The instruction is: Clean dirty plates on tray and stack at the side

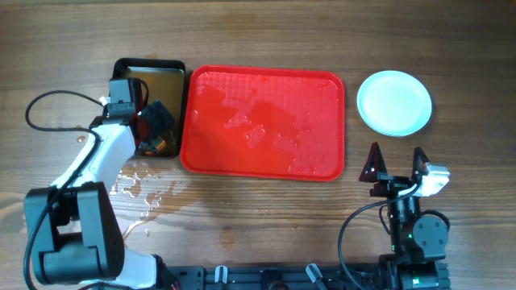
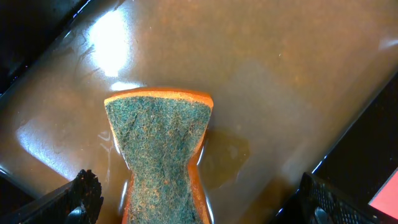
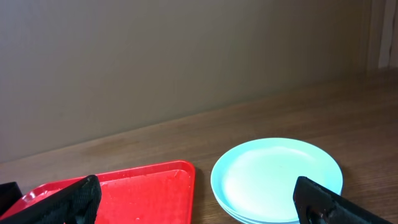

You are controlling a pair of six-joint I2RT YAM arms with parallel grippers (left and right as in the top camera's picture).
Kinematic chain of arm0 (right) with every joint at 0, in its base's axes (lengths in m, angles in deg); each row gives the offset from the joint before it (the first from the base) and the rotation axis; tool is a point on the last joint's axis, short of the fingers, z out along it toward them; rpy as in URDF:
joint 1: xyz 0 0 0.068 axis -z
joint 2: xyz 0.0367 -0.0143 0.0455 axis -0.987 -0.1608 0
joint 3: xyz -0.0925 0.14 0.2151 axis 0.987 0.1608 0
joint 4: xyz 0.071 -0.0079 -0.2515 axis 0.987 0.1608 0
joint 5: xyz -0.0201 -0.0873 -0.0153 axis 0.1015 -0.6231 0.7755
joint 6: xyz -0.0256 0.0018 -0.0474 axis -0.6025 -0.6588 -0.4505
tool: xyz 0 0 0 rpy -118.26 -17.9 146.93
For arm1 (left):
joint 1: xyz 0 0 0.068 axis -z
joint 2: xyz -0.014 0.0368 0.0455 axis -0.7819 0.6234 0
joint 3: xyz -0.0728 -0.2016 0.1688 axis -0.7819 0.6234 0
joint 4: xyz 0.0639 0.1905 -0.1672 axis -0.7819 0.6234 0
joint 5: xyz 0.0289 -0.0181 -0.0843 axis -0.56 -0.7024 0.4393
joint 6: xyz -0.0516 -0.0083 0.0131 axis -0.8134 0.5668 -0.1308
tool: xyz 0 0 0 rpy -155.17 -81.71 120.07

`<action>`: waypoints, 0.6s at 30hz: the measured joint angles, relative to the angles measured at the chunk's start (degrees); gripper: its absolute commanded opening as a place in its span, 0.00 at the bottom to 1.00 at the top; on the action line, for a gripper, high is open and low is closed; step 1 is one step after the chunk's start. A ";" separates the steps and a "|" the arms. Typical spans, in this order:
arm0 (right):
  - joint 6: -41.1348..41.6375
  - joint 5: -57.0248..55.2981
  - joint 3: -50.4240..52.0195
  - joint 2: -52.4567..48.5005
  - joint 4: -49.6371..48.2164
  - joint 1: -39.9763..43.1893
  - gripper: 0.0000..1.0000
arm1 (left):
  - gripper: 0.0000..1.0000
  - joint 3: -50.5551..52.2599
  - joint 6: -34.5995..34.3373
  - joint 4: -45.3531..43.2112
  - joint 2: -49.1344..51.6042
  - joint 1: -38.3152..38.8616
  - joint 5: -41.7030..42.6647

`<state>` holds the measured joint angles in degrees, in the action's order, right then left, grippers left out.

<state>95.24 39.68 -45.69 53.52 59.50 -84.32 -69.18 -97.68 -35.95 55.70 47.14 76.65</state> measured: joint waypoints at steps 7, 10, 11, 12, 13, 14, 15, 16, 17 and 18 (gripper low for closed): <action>0.00 0.00 0.00 0.00 0.00 0.00 1.00 | 1.00 0.00 0.00 0.00 0.00 0.00 -0.02; -0.07 -0.02 0.00 0.00 0.00 0.00 1.00 | 1.00 0.00 0.00 0.00 0.00 0.00 0.00; -0.17 -0.20 0.00 0.00 0.00 0.00 1.00 | 1.00 0.00 0.00 0.00 0.00 0.00 0.00; -0.22 -0.28 0.00 0.00 0.00 0.00 1.00 | 1.00 0.00 0.00 0.00 0.00 0.00 0.00; -1.62 -0.44 0.00 0.00 0.00 0.00 1.00 | 1.00 0.00 0.00 0.00 0.00 0.00 0.00; -3.08 -0.42 0.00 0.00 0.00 0.00 1.00 | 1.00 0.00 0.00 0.00 0.00 0.00 0.00; -6.38 -0.44 0.00 0.00 0.00 0.00 1.00 | 1.00 0.00 0.00 0.00 0.00 0.00 0.00; -9.25 -0.44 0.00 0.00 0.00 0.00 1.00 | 1.00 0.00 0.00 0.00 0.00 0.00 0.00; -12.17 -0.44 0.00 0.00 0.02 0.00 1.00 | 1.00 0.00 0.00 0.00 0.00 0.00 0.00; -14.60 -0.44 0.00 0.00 0.00 0.00 1.00 | 1.00 0.00 0.00 0.00 0.00 0.00 0.00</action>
<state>80.64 39.24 -45.69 53.52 59.50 -84.32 -69.18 -97.68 -35.95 55.70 47.14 76.65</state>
